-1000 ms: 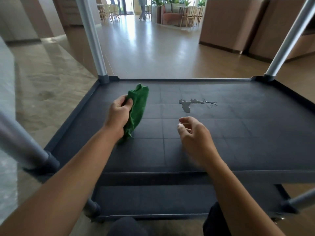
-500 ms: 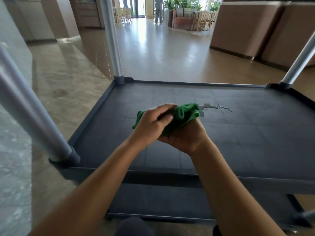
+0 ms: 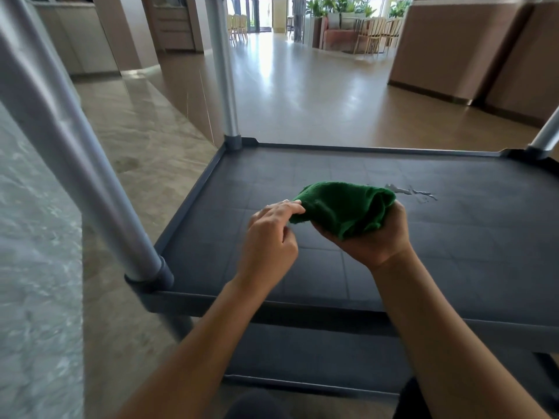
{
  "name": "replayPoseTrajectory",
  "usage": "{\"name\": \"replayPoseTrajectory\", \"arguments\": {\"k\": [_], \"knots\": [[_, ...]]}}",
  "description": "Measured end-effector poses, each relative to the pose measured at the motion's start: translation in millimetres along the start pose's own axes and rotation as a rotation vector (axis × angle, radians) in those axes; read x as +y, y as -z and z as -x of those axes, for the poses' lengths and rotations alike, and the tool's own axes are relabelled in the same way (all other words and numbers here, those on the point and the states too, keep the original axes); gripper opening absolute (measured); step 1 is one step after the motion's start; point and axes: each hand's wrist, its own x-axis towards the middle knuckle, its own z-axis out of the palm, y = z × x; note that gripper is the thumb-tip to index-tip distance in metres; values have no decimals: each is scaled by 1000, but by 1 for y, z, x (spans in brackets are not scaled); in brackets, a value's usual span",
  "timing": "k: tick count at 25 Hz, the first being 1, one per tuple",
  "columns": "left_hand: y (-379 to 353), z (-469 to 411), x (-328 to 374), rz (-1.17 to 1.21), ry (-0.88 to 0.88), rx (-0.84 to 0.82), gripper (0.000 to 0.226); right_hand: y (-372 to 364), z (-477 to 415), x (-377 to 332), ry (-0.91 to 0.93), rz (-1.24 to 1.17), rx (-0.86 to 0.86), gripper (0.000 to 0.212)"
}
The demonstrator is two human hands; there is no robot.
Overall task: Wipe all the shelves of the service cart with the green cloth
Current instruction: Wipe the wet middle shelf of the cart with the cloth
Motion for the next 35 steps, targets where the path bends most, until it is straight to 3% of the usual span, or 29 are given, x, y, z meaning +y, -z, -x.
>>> {"name": "replayPoseTrajectory", "arguments": {"k": [5,9,19,25,35], "knots": [[-9,0,10,-109,-18,-1,50,5,-2,-6,50,21,-11,32],[-17,-3,19,-129,-12,-45,54,11,1,-14,9,78,-22,50],[-40,-14,34,-153,85,12,53,20,4,-37,8,68,43,21],[-43,-18,30,-118,201,61,51,23,4,-45,14,-10,97,38],[-40,-19,27,-120,274,167,49,18,-1,-33,-199,219,176,45]]}}
